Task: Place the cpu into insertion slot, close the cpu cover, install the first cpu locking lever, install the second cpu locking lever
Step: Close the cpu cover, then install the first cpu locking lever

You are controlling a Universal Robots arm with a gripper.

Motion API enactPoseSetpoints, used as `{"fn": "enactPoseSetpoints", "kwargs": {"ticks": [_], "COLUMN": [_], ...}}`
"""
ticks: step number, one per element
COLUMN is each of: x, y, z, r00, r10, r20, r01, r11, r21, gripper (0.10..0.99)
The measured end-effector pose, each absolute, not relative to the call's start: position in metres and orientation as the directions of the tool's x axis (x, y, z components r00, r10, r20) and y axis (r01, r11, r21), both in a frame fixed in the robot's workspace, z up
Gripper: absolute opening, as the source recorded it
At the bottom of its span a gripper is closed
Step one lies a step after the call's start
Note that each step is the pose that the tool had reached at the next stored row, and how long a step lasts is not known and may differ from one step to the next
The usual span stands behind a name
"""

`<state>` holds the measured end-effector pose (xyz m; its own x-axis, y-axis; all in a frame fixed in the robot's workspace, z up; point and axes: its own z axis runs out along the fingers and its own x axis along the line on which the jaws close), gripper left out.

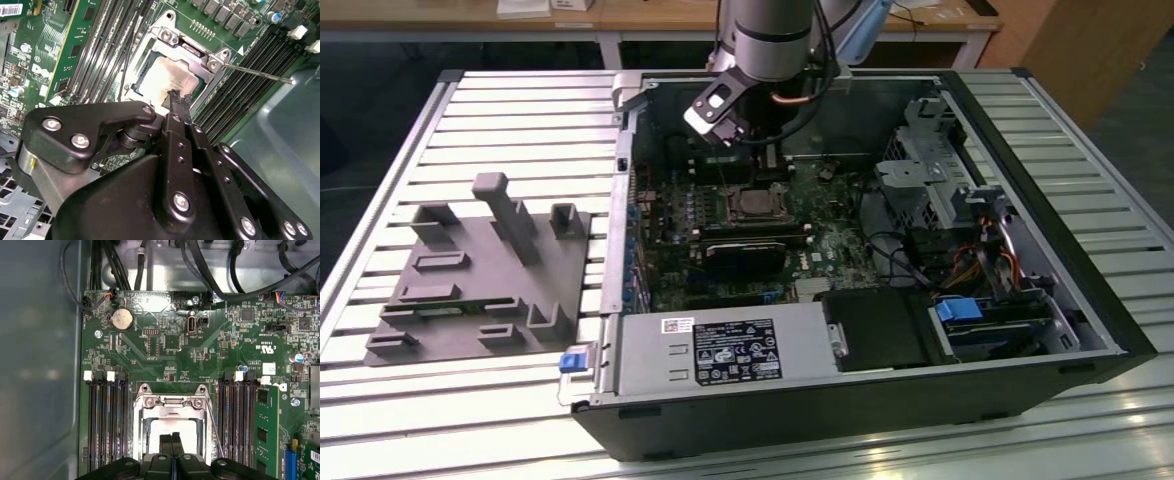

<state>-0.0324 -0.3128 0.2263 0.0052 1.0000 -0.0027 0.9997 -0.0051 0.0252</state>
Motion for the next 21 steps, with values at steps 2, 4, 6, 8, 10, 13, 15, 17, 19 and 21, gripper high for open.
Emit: {"fn": "enactPoseSetpoints", "kwargs": {"ticks": [2,4,6,8,10,13,15,17,19,21], "x": [-0.033,-0.033,-0.033,-0.033,-0.033,-0.033,-0.033,-0.033,-0.033,-0.033], "y": [-0.313,-0.313,-0.313,-0.313,-0.313,-0.313,-0.313,-0.313,-0.313,-0.313], "z": [0.226,0.226,0.226,0.228,0.229,0.232,0.234,0.236,0.237,0.238], "r00": [0.005,0.005,0.005,0.005,0.005,0.005,0.005,0.005,0.005,0.005], "r10": [1.0,1.0,1.0,1.0,1.0,1.0,1.0,1.0,1.0,1.0], "r20": [-0.003,-0.003,-0.003,-0.003,-0.003,-0.003,-0.003,-0.003,-0.003,-0.003], "r01": [1.0,1.0,1.0,1.0,1.0,1.0,1.0,1.0,1.0,1.0], "r11": [-0.005,-0.005,-0.005,-0.005,-0.005,-0.005,-0.005,-0.005,-0.005,-0.005], "r21": [0.025,0.025,0.025,0.025,0.025,0.025,0.025,0.025,0.025,0.025], "gripper": [0.106,0.106,0.106,0.106,0.106,0.106,0.106,0.106,0.106,0.106]}}
